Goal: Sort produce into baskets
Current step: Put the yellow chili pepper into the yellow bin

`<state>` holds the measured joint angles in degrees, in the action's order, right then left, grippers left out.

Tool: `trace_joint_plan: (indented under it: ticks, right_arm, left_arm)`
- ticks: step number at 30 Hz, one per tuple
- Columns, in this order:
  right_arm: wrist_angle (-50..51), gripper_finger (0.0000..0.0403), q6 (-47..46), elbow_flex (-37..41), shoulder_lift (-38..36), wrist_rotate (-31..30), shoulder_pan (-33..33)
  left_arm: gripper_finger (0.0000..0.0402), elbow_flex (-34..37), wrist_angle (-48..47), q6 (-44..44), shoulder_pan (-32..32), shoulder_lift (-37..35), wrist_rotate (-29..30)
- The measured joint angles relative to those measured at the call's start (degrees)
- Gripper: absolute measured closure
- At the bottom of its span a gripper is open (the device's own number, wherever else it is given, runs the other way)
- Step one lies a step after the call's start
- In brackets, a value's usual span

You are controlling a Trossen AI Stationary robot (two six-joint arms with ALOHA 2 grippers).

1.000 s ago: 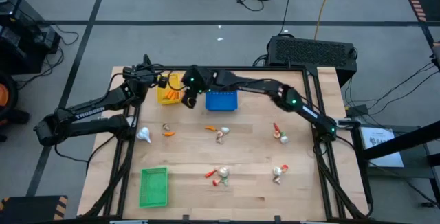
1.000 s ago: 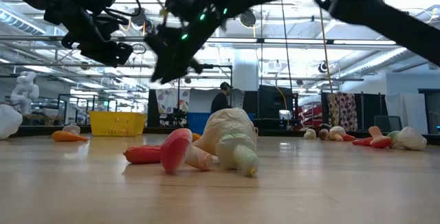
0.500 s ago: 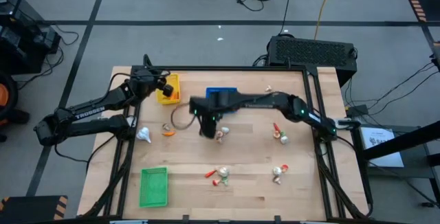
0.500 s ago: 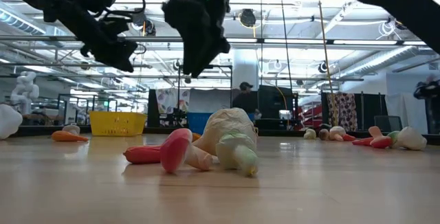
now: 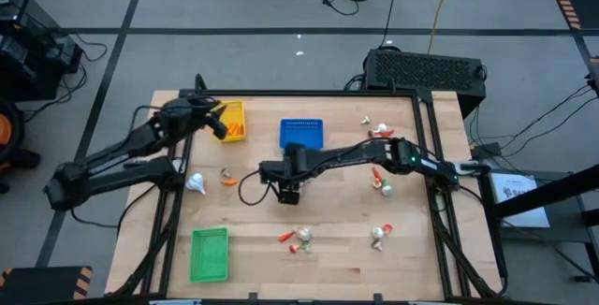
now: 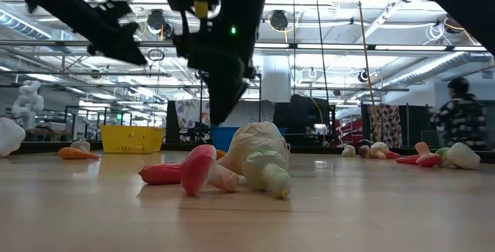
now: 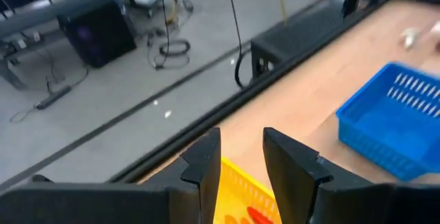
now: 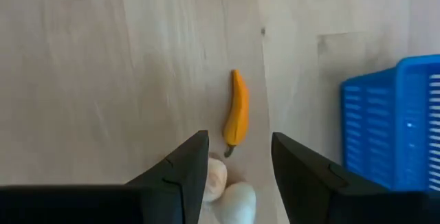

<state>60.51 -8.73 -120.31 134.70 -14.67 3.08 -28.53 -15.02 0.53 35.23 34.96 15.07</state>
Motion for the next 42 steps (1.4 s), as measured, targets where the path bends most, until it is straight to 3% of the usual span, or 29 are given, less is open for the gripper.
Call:
trace_joint_plan:
  ticks: [5,10,21,33,42]
  right_arm:
    - [-4.2,0.0252,0.6,4.2,0.0,-0.2,0.0]
    - [-8.2,0.0252,-0.3,7.2,0.0,1.2,-1.6]
    - [-10.7,0.0252,-2.2,7.7,0.0,5.7,-3.5]
    - [-18.9,0.0254,-3.1,15.6,-0.5,5.8,-3.8]
    - [-19.2,0.0329,-2.6,15.8,-0.7,6.2,-3.7]
  left_arm:
    - [0.0283,0.0,-0.7,-1.6,0.0,-10.5,-3.6]
    - [0.0283,0.0,-3.1,-1.7,0.0,-14.9,-7.6]
    - [0.0283,0.0,-3.8,-1.7,0.0,-14.8,-7.5]
    - [0.0283,0.0,-3.5,-1.7,0.0,-14.8,-7.4]
    - [0.0283,0.0,-3.5,-1.7,0.0,-14.8,-7.4]
